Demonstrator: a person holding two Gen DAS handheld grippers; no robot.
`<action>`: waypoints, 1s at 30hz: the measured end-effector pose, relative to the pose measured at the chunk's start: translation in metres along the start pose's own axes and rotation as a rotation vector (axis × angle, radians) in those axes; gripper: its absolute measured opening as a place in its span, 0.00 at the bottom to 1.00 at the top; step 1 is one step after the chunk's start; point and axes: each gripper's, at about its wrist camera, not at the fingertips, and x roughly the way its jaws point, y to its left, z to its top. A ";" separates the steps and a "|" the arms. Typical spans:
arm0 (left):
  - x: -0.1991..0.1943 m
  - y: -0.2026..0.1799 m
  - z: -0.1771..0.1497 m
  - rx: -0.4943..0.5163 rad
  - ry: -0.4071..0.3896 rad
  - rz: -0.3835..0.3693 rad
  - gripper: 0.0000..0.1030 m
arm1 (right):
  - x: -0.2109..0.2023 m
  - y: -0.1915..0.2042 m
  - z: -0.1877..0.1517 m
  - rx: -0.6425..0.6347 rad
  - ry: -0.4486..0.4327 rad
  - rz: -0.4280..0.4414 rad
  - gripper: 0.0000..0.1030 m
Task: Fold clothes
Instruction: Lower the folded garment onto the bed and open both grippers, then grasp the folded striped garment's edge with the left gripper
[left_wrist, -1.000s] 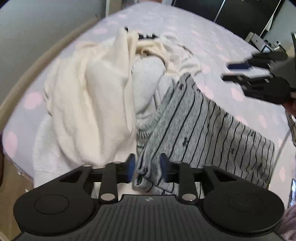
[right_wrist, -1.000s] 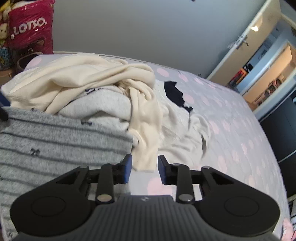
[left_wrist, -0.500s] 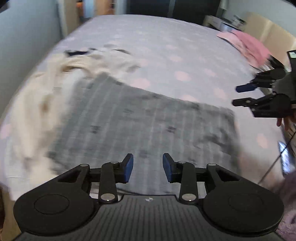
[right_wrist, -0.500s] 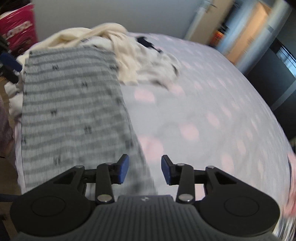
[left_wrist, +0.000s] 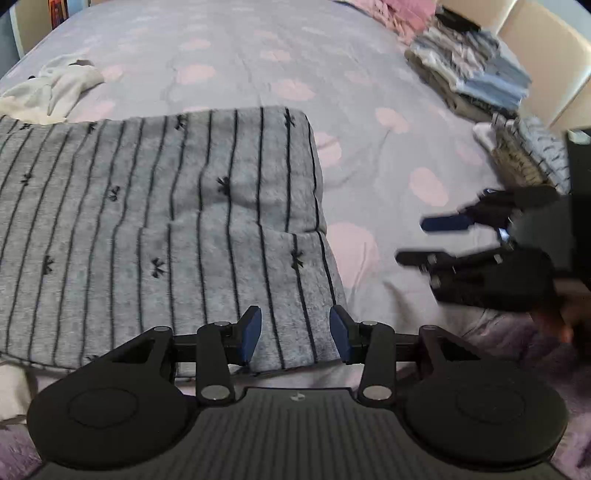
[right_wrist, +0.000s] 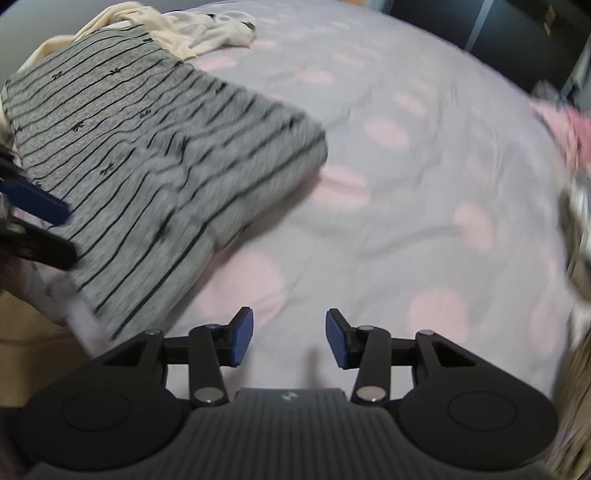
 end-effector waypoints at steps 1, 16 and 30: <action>0.004 -0.002 -0.001 0.000 0.013 0.001 0.37 | 0.001 0.002 -0.006 0.025 0.007 -0.006 0.45; 0.056 -0.048 -0.014 0.079 0.090 0.100 0.41 | 0.020 0.017 -0.034 0.019 0.076 -0.031 0.52; 0.049 -0.031 -0.026 0.084 0.078 0.131 0.11 | 0.025 0.000 -0.032 0.078 0.078 -0.022 0.53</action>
